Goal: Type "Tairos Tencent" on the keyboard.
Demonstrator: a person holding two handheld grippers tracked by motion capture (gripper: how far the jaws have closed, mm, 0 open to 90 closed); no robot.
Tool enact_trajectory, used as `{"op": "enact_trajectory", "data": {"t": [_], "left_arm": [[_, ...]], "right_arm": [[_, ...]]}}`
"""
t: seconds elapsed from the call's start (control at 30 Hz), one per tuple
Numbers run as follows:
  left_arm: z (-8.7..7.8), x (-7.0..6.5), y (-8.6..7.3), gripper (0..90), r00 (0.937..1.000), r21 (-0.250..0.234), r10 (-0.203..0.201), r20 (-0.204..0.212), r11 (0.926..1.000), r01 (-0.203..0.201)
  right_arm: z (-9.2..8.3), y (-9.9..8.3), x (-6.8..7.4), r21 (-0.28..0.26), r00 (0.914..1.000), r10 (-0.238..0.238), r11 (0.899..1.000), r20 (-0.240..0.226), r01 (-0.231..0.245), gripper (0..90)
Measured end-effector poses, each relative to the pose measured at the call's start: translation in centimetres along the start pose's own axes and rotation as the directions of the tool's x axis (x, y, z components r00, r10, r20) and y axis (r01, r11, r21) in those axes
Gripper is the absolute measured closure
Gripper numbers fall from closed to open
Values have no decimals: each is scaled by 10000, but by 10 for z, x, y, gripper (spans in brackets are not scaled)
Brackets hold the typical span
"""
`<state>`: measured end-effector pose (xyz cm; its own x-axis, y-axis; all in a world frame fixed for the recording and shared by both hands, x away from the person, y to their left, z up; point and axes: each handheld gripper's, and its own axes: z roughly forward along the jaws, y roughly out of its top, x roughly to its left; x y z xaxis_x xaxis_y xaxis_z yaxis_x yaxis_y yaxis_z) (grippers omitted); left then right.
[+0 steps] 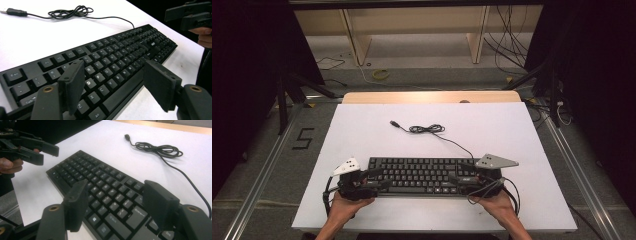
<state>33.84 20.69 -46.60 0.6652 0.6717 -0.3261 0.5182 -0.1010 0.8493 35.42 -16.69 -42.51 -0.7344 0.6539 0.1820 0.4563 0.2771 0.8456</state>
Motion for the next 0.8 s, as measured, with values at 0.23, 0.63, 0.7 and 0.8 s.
{"op": "enact_trajectory", "data": {"t": [0.23,0.63,0.7,0.8], "left_arm": [[-7,10,2,711,9896,1030,-152,-1428,9942,301],[-5,10,1,756,9890,1398,-52,-1480,9898,261],[-4,10,1,785,9891,1575,-28,-1470,9872,262],[-3,12,0,820,9891,1711,-31,-1473,9848,285]], "right_arm": [[0,0,0,0,10000,0,10000,0,0,472],[58,21,18,1177,9974,-388,9920,-606,457,754],[65,22,19,1237,9970,-402,9911,-666,483,779],[74,24,22,1407,9968,-418,9887,-684,511,814]]}}
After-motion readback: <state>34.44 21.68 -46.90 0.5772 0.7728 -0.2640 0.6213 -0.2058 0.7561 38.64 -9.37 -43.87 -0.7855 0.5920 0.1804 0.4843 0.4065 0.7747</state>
